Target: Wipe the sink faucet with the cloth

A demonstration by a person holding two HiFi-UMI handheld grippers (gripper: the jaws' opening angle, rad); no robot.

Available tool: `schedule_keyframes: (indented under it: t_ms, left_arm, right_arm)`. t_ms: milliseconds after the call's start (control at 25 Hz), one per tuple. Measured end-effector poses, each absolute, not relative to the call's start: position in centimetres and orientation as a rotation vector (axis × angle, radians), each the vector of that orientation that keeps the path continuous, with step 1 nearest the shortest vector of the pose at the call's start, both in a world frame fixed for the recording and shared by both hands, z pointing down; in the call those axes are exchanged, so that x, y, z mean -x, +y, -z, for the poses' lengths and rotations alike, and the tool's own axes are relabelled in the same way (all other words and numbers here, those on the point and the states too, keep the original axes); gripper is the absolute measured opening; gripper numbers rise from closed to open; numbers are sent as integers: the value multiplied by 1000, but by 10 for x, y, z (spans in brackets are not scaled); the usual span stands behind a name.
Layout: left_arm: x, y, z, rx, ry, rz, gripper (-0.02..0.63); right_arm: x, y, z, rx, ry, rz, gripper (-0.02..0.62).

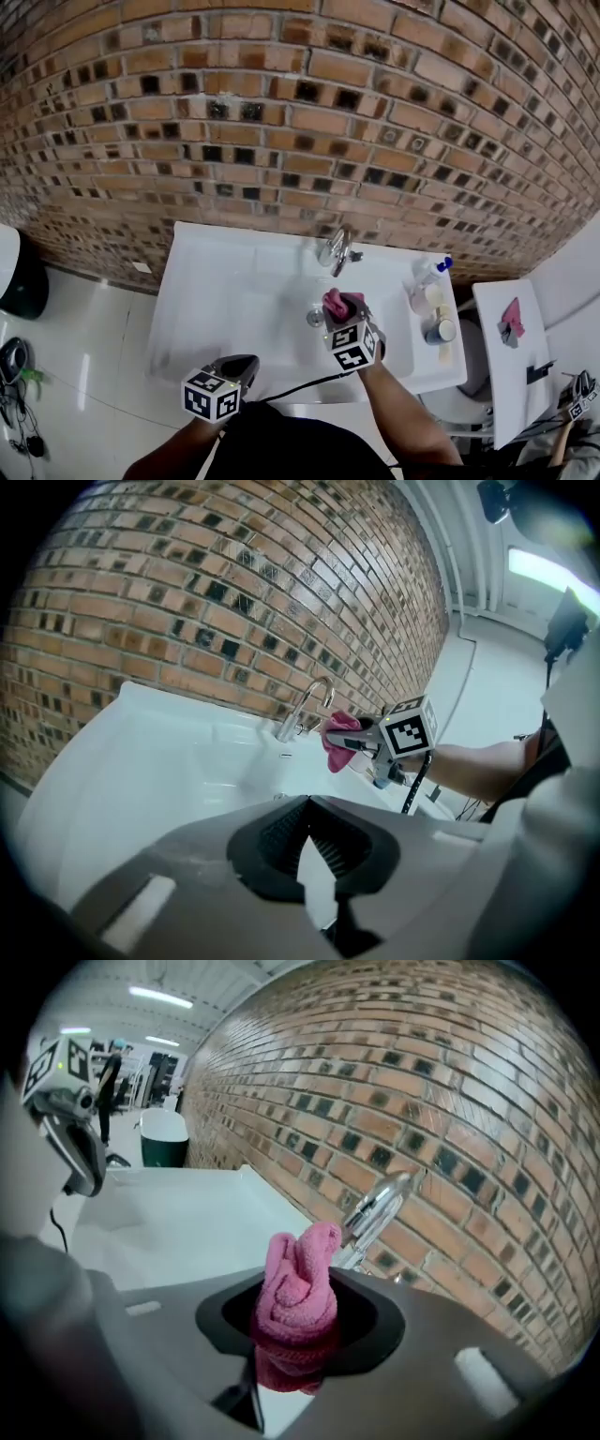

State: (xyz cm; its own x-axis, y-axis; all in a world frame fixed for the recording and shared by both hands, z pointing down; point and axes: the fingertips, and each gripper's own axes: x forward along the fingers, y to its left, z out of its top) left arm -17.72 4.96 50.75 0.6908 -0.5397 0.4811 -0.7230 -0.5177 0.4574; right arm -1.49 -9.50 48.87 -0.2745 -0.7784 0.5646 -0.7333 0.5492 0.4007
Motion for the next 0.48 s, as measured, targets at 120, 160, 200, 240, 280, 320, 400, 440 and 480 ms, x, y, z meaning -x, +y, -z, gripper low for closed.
schedule_keyframes:
  t_ms: [120, 160, 200, 240, 280, 320, 400, 440, 480]
  left_arm:
    - [166, 58, -505, -2244, -986, -359, 5]
    - [161, 61, -505, -2243, -987, -360, 5]
    - [154, 64, -505, -2245, -985, -361, 5]
    - [146, 68, -503, -2249, -983, -362, 5]
    - [139, 72, -501, -2255, -979, -364, 5]
    - [132, 75, -498, -2262, -976, -369, 5]
    - [120, 81, -493, -2271, -971, -380, 5]
    - [114, 83, -491, -2274, -969, -385, 5]
    - [110, 85, -489, -2276, -969, -389, 5]
  right_arm:
    - [-5, -68, -486, -1249, -2121, -72, 143]
    - [-13, -56, -482, -1265, -2150, -123, 143]
    - [-21, -44, -478, -1281, -2184, -183, 143]
    - [-28, -31, -474, -1296, -2223, -252, 143]
    - [-36, -18, -470, -1311, -2268, -326, 143]
    - [-42, -6, -464, -1326, -2322, -403, 143]
    - [-51, 17, -449, -1348, -2439, -555, 143]
    - [-55, 29, -440, -1353, -2494, -620, 143]
    - [-60, 39, -432, -1358, -2542, -671, 143]
